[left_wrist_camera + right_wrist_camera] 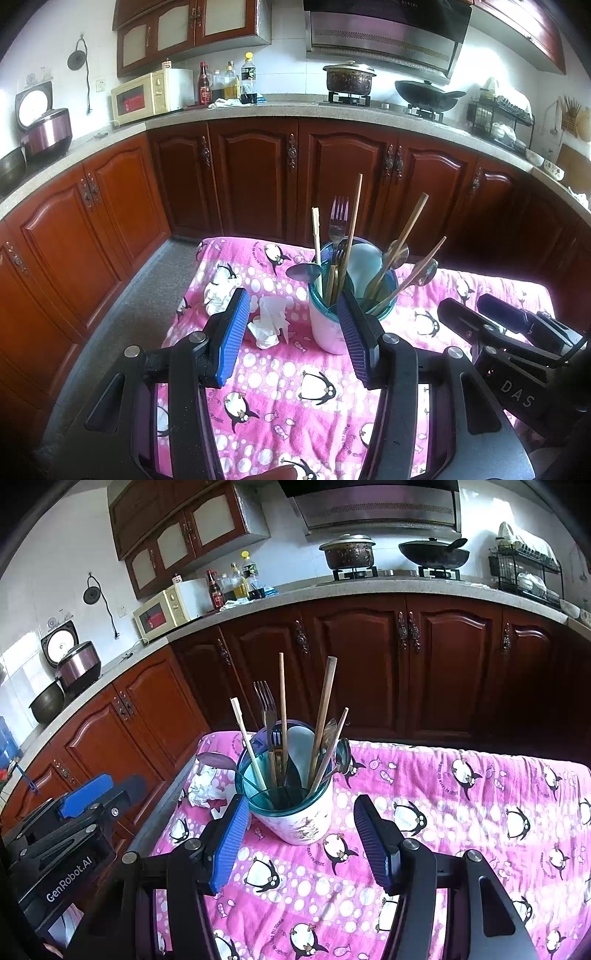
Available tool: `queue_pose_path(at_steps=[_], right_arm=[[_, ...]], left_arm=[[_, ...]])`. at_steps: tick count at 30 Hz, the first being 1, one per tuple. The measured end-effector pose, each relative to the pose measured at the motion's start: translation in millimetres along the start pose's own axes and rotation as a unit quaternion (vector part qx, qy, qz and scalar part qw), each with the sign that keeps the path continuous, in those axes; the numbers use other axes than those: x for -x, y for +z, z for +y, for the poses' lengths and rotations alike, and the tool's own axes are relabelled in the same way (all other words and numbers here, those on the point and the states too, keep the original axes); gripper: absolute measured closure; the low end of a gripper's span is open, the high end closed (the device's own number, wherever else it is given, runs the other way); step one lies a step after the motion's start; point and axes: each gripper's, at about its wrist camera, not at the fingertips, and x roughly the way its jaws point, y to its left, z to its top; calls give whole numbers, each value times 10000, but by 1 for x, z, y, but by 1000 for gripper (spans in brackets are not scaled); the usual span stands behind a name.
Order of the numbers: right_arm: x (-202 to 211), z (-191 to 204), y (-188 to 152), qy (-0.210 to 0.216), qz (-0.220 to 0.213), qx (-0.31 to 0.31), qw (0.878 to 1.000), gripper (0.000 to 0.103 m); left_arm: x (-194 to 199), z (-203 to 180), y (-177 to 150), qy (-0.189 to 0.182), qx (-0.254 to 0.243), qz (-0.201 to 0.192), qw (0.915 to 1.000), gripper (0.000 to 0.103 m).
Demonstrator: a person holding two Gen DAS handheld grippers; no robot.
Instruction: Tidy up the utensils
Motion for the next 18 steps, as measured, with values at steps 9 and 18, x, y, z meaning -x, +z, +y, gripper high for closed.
queue_pose_path(at_steps=[9,18], right_arm=[[-2,-1,-1,0,12,-21,10000,46],[-3,0,-2,2,36,-12,10000,46]], left_arm=[[-1,0,-1,32,10,0,10000,54],[-1,-1,-1,53,-24,-17,10000,54]])
